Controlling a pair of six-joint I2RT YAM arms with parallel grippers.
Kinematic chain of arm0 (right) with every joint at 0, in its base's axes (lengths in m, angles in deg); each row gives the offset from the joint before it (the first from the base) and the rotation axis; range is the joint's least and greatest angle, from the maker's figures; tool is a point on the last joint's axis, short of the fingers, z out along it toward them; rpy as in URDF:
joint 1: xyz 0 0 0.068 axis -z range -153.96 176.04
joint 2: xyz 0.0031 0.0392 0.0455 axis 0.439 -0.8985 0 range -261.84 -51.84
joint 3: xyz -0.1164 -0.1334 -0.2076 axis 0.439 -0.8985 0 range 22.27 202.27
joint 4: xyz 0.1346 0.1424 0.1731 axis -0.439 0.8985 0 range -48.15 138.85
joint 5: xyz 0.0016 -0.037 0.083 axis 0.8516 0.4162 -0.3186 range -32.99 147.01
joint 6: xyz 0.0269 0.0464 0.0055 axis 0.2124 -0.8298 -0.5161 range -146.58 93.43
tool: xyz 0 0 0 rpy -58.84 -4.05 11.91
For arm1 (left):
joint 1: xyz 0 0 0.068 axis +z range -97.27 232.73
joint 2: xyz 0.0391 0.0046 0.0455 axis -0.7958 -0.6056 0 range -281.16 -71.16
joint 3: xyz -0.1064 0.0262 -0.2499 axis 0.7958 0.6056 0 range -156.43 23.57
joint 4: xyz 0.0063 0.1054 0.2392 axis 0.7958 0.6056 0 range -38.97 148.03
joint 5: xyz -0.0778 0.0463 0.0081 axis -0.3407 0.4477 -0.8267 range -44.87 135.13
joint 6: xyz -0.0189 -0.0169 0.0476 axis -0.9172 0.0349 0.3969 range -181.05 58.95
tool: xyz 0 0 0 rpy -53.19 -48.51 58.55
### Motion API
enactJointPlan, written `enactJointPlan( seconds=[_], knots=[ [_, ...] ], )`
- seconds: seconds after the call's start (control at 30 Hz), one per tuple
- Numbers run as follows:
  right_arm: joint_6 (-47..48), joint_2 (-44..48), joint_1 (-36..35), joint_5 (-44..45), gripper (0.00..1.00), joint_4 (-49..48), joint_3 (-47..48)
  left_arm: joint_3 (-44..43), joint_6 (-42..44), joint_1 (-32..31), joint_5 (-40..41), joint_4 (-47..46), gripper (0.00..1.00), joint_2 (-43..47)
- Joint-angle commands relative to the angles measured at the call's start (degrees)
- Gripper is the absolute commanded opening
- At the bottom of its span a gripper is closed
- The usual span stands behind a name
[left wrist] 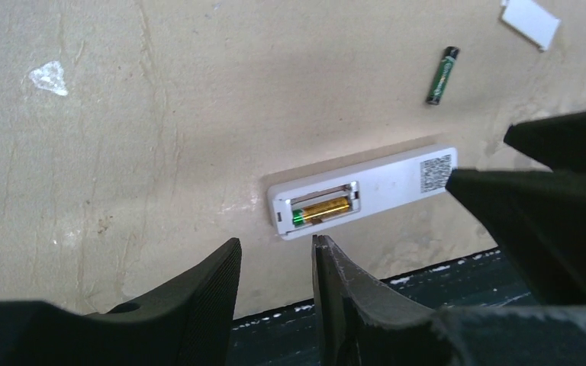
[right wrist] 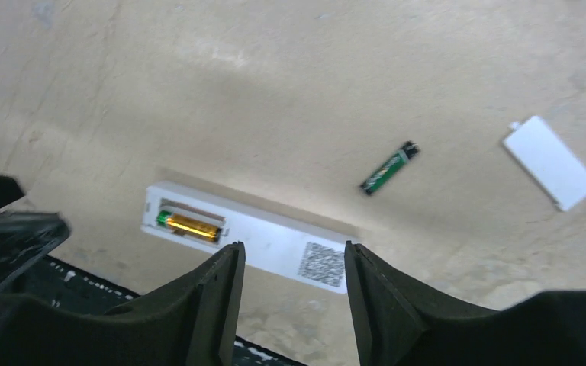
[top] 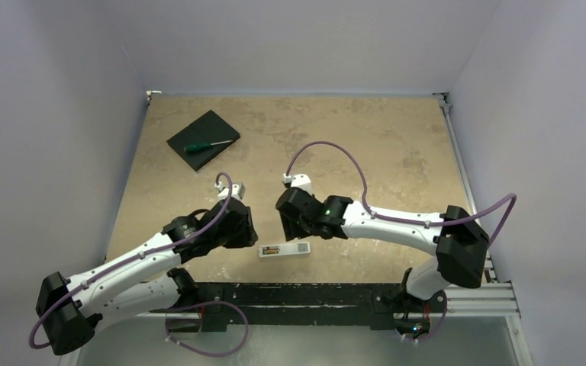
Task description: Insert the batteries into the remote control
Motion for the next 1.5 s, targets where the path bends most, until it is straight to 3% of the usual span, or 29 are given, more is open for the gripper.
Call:
enactJointPlan(
  seconds=[0.0,0.2,0.37,0.43,0.87,1.47],
  knots=[
    [5.5,3.2,4.9,2.3,0.59,2.5,1.7,-4.3,2.6,0.0,-1.3,1.5,0.39,1.5],
    [12.2,1.2,8.8,2.4,0.62,3.4,4.1,-5.2,3.7,0.0,-1.3,2.4,0.40,2.3],
    [15.5,-2.7,11.2,0.7,0.44,3.0,6.5,-5.1,4.0,-0.1,-1.6,2.4,0.40,2.8],
    [16.6,-4.4,11.7,0.5,0.41,2.6,7.4,-5.0,4.0,-0.1,-1.7,2.2,0.40,2.8],
    [19.1,-14.4,13.9,-2.8,0.38,1.5,12.2,-4.5,3.5,0.0,-2.0,2.2,0.40,3.5],
    [19.5,-16.2,15.0,-4.0,0.37,0.2,8.1,-4.5,3.6,-0.1,-1.8,2.0,0.40,3.0]
  ],
)
